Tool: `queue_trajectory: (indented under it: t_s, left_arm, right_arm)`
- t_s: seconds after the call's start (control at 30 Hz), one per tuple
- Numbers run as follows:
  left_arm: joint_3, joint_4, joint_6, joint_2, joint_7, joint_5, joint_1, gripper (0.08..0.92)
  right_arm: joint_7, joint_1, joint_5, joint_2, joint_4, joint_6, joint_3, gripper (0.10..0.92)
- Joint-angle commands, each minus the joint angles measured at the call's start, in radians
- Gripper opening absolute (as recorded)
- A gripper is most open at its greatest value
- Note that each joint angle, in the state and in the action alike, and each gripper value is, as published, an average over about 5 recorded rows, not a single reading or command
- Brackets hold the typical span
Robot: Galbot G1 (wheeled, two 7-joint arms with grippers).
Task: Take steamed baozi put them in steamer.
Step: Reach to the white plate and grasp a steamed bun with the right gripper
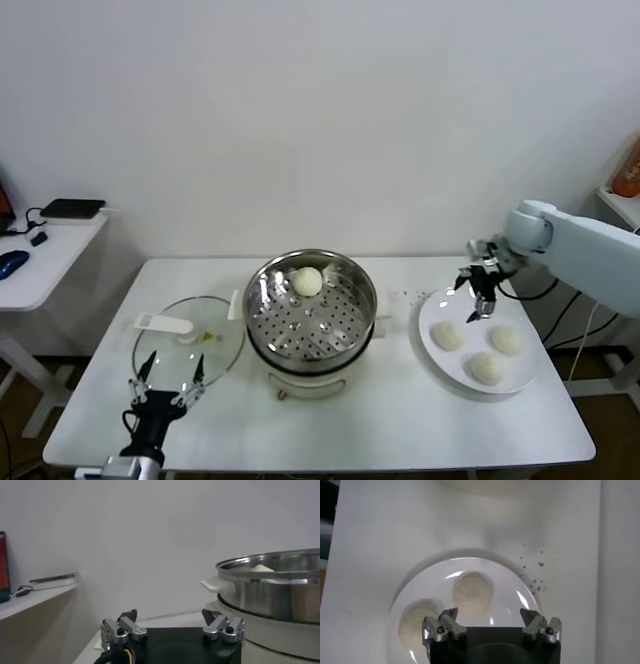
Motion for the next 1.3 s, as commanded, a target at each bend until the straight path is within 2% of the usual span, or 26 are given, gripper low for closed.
queue_trajectory:
  t_s: [0.03,0.73,1.3]
  left_arm:
    - [-0.001,0.004,-0.001,-0.002,0.001,0.007,-0.001,0.823]
    - [-0.001,0.023,-0.003,-0.006,-0.002,0.012,-0.002,0.823]
    - [0.001,0.031,-0.002,-0.008,-0.003,0.016,-0.008,0.823]
  right_arm:
    - [0.008,-0.123,-0.057,0.01,-0.029,-0.002,0.067,0.823]
    - [0.053,-0.238,-0.119,0.11,-0.168,0.09,0.182,0.823]
    - [0.029,-0.252,-0.135,0.115,-0.188,0.09,0.207,0.823]
